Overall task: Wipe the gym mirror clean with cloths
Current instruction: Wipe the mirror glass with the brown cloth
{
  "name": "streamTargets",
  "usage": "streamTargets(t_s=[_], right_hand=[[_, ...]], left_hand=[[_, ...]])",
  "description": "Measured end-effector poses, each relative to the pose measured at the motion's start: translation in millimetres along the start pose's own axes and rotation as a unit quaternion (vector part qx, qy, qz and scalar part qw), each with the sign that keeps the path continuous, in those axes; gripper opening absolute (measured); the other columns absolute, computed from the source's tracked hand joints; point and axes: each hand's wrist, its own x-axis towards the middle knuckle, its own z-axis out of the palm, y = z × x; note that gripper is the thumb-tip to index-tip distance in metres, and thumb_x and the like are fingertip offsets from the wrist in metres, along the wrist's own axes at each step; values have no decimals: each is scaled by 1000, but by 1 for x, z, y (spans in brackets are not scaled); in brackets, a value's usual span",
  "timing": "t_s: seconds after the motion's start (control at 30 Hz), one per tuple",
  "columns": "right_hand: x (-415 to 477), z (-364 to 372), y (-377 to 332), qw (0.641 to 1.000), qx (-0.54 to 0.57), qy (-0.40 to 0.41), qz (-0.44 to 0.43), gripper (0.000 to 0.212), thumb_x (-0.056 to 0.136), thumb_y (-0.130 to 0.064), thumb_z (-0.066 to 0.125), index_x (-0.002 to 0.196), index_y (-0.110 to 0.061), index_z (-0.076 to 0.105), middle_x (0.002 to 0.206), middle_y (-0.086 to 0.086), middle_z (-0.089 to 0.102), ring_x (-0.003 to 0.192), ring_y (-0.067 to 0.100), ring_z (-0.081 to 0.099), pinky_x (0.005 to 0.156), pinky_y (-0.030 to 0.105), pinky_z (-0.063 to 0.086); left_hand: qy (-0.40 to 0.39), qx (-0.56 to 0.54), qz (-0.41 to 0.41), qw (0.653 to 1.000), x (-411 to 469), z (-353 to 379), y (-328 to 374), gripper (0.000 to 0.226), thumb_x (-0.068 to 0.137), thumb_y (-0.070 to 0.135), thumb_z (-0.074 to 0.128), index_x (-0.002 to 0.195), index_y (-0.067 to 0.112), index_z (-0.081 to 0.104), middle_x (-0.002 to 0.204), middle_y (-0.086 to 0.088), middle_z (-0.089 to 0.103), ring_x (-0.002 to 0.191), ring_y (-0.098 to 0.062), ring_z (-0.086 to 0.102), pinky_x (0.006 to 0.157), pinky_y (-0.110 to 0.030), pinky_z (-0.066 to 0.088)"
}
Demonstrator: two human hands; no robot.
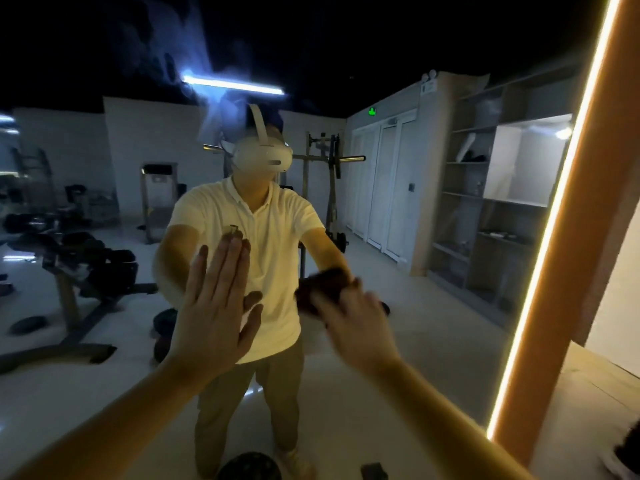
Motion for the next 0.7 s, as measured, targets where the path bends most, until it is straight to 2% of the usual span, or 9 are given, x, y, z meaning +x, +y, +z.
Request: streamTargets(t_s=[0.03, 0.1, 0.2, 0.3, 0.43, 0.5, 0.6, 0.67, 0.7], right_hand=[[22, -16, 19, 998, 10, 39, 53, 54, 93, -29, 65, 143, -27, 45, 118, 15, 54, 99, 30, 58, 86, 45, 54], [72, -46, 55, 977, 28, 116, 179, 54, 98, -33, 43, 150, -23, 38, 124, 20, 52, 99, 30, 59, 87, 43, 48], [106, -53, 71, 942, 25, 165, 291, 64, 98, -34, 35, 159, -17, 30, 127, 19, 47, 101, 29, 54, 92, 43, 45], [55, -15, 45, 934, 39, 157, 319, 62, 102, -37, 37, 159, -15, 31, 127, 16, 40, 102, 26, 48, 92, 42, 44], [-56, 27, 7, 928, 78, 103, 348, 68, 102, -34, 42, 161, -13, 17, 118, 17, 43, 90, 26, 53, 76, 49, 55], [-80, 30, -9, 921, 100, 76, 369, 74, 101, -32, 42, 164, -17, 6, 118, 17, 43, 88, 27, 53, 72, 52, 56], [-41, 13, -3, 905, 144, 105, 386, 76, 99, -29, 45, 164, -17, 8, 128, 18, 41, 100, 31, 55, 83, 54, 55], [23, -8, 9, 908, 130, 150, 370, 68, 100, -33, 43, 161, -13, 23, 132, 18, 41, 106, 30, 53, 92, 45, 48], [58, -19, 13, 910, 118, 173, 357, 64, 100, -35, 42, 158, -11, 30, 130, 19, 44, 105, 29, 52, 92, 40, 43]], left_hand=[[-17, 1, 0, 1000, -2, 5, 4, 76, 105, 42, 39, 160, -7, 22, 170, -24, 11, 158, -39, 13, 124, -65, 19], [-53, 12, -4, 999, -6, 17, 9, 77, 105, 46, 36, 161, -4, 19, 171, -22, 7, 159, -37, 11, 124, -64, 19], [-64, 26, -11, 998, -9, 31, 10, 80, 103, 49, 36, 161, -3, 19, 172, -21, 6, 159, -37, 9, 126, -61, 12], [-47, 30, -11, 998, -11, 38, 10, 81, 102, 49, 37, 160, -5, 22, 171, -23, 7, 159, -38, 9, 125, -63, 13], [-33, 35, -1, 999, -10, 38, 10, 82, 101, 48, 39, 159, -7, 23, 170, -25, 9, 159, -39, 10, 125, -64, 14], [-33, 37, -2, 999, -11, 38, 10, 82, 101, 48, 38, 159, -7, 21, 171, -25, 8, 159, -39, 9, 125, -63, 13], [-38, 40, -4, 998, -9, 38, 11, 82, 102, 48, 37, 161, -6, 18, 171, -23, 5, 159, -37, 7, 126, -61, 11], [-45, 42, -7, 998, -9, 37, 11, 82, 102, 49, 37, 161, -5, 17, 171, -23, 5, 159, -37, 6, 126, -61, 10], [-49, 42, -6, 998, -10, 37, 10, 82, 102, 48, 38, 161, -4, 17, 171, -23, 5, 159, -37, 6, 127, -61, 10]])
